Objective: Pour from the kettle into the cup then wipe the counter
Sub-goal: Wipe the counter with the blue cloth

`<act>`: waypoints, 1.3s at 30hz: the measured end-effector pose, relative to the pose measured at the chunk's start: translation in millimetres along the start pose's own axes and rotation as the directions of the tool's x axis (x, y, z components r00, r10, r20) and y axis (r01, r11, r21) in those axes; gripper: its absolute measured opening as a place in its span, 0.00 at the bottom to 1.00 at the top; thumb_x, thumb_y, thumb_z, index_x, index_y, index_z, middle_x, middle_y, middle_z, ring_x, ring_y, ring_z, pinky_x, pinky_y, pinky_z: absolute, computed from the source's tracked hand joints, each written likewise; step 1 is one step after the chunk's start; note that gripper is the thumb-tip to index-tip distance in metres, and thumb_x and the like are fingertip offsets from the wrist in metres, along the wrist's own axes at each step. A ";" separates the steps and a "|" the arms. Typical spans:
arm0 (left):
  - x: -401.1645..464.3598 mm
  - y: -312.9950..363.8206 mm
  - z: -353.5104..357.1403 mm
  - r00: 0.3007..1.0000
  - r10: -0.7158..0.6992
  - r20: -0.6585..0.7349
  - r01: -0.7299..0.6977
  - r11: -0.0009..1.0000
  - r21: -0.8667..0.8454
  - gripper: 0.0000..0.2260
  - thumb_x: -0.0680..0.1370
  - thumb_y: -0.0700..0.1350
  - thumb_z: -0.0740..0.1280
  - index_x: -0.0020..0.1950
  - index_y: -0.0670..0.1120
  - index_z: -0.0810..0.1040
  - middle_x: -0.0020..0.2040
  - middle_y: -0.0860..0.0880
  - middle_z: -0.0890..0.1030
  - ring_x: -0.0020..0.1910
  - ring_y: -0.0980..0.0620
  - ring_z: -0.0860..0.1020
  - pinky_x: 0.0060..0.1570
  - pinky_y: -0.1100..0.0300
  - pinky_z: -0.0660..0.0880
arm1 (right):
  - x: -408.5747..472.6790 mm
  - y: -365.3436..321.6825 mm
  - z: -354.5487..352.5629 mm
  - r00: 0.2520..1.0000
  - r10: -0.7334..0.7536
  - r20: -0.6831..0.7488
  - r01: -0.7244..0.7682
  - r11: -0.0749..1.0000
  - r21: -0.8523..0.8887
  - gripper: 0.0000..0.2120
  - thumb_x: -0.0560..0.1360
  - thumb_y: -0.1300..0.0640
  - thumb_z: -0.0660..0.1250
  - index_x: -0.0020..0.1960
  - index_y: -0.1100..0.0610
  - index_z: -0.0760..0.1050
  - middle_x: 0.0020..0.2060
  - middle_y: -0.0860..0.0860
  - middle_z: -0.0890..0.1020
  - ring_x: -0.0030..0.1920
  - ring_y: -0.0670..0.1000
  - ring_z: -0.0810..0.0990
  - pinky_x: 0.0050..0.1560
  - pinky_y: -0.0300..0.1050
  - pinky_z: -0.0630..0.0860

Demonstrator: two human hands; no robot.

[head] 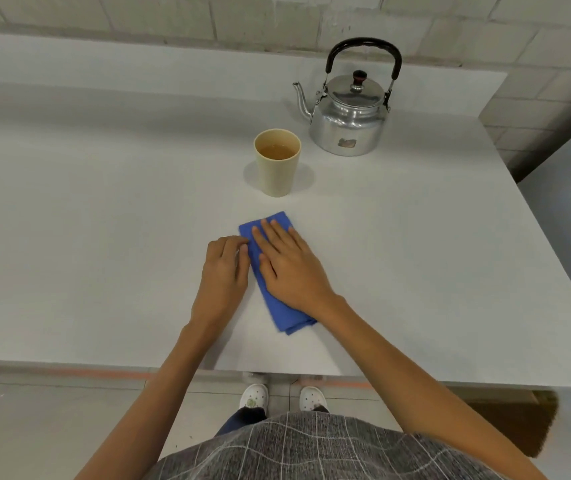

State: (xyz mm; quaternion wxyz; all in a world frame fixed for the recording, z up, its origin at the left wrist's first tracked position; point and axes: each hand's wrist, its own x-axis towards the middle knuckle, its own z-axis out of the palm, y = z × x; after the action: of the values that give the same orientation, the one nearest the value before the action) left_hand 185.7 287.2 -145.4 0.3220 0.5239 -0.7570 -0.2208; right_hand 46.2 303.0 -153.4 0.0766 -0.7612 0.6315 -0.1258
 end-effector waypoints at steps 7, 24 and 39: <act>0.2 -2.7 -1.3 0.999 -0.033 -0.017 0.033 0.999 -0.019 0.09 0.80 0.39 0.58 0.57 0.40 0.75 0.53 0.43 0.77 0.54 0.47 0.73 0.53 0.69 0.62 | -68.2 24.7 -16.3 0.995 -0.058 0.085 0.055 0.998 0.040 0.24 0.82 0.51 0.50 0.77 0.53 0.52 0.77 0.49 0.54 0.78 0.47 0.49 0.76 0.40 0.40; -22.7 -6.6 -43.2 0.991 -0.133 0.018 0.134 0.986 -0.101 0.12 0.77 0.35 0.63 0.60 0.39 0.74 0.57 0.43 0.77 0.55 0.47 0.76 0.55 0.57 0.73 | 40.5 -47.4 16.3 0.947 0.318 -0.043 -0.318 0.948 0.002 0.26 0.83 0.54 0.47 0.77 0.63 0.47 0.78 0.61 0.51 0.78 0.58 0.48 0.77 0.54 0.42; -27.0 22.1 -38.9 0.862 -0.441 0.251 0.427 0.898 0.109 0.32 0.70 0.51 0.73 0.64 0.36 0.64 0.58 0.40 0.68 0.46 0.49 0.68 0.44 0.60 0.65 | 87.8 -38.8 -20.4 0.959 0.219 0.179 -0.212 0.975 -0.059 0.24 0.82 0.47 0.53 0.72 0.60 0.59 0.68 0.58 0.67 0.67 0.59 0.63 0.64 0.53 0.61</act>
State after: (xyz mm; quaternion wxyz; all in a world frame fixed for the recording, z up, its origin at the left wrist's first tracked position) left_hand 205.8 320.3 -110.4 0.1449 0.6536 -0.6616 -0.3378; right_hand 91.9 225.1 -114.8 0.1330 -0.6976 0.7033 -0.0332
